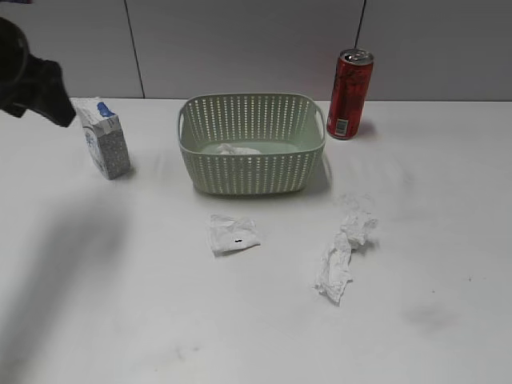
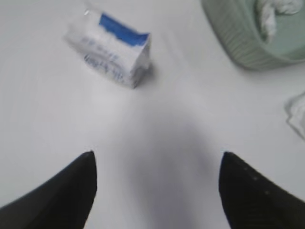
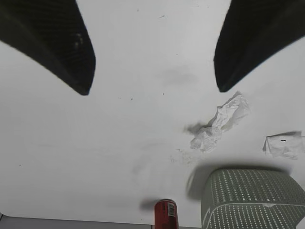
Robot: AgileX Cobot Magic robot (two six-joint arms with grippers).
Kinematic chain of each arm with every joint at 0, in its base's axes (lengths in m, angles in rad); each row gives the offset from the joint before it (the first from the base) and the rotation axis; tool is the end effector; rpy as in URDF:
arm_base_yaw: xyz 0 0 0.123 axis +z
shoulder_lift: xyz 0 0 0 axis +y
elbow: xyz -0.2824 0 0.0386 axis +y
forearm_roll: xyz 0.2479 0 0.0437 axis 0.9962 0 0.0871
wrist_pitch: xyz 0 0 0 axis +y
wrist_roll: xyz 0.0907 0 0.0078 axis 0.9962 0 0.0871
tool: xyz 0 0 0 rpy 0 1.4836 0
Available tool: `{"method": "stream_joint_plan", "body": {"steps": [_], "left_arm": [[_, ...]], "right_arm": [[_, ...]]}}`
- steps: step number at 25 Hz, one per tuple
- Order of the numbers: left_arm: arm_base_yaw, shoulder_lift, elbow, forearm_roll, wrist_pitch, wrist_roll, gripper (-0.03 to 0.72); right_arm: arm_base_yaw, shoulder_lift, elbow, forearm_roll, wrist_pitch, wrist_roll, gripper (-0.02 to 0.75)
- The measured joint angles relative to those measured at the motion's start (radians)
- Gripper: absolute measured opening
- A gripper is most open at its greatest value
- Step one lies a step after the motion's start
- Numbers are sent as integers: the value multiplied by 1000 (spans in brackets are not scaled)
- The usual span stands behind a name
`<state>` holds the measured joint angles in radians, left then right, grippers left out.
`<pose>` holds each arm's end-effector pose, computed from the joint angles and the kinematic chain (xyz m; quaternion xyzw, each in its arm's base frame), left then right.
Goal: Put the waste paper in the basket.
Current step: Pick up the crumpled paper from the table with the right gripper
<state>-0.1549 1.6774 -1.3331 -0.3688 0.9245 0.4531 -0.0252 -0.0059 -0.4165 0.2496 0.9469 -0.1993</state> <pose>0.3439 -0.0803 0.2776 0.2123 0.9442 -0.1349 0.2125 0.0073 0.0181 0.2648 -0.0657 0.8345 0.0638 0.5433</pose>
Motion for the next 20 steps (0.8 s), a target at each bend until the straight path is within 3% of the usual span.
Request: {"method": "stream_joint_plan", "body": {"steps": [7,12,20], "left_arm": [[195,-50,4,103,218,-6,585],[309,-144,145,161,215,-41,584],[326,-436,497,174,99,-48,584]], "right_arm": [[0,0,0,0,0,0,589],[0,0,0,0,0,0,589],[0,0,0,0,0,0,589]]}}
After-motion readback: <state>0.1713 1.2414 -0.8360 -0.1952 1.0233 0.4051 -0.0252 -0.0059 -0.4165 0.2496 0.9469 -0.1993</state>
